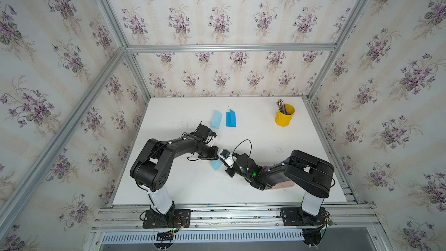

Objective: Fold the square paper along the opposite sides
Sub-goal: Smooth out the paper at the center of the board.

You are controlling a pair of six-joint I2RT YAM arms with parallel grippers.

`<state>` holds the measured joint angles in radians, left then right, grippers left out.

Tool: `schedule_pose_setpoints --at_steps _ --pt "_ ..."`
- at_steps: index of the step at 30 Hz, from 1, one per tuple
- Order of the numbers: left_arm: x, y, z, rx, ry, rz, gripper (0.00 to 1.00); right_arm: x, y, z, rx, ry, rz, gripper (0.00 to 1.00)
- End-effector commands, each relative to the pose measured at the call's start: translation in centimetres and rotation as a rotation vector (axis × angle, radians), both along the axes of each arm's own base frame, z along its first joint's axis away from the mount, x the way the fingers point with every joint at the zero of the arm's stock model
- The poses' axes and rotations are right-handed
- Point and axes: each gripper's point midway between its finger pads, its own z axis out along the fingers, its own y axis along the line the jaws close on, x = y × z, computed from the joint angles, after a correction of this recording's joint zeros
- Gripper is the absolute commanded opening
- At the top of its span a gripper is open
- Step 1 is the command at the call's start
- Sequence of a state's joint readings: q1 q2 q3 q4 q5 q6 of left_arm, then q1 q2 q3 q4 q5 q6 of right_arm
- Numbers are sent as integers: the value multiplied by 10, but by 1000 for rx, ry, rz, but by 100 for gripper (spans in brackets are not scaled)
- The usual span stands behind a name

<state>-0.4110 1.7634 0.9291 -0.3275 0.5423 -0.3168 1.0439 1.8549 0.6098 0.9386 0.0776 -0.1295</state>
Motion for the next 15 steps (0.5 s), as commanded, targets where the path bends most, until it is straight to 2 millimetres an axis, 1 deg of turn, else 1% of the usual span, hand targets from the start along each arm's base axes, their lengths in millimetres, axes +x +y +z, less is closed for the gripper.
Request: schedule_pose_setpoints --at_steps 1,4,8,12,15 --pt "4 -2 4 -14 -6 10 0 1 11 -6 10 21 16 0" --pt "5 -4 7 -24 2 17 0 3 11 -16 14 23 7 0" --pt "4 -3 5 -12 12 9 0 6 8 -29 -3 22 -14 0" --pt "4 -3 4 -8 8 -9 0 8 5 -33 -9 16 -27 0" --pt "1 -4 2 -8 19 -24 0 9 0 -30 -6 -2 -37 0"
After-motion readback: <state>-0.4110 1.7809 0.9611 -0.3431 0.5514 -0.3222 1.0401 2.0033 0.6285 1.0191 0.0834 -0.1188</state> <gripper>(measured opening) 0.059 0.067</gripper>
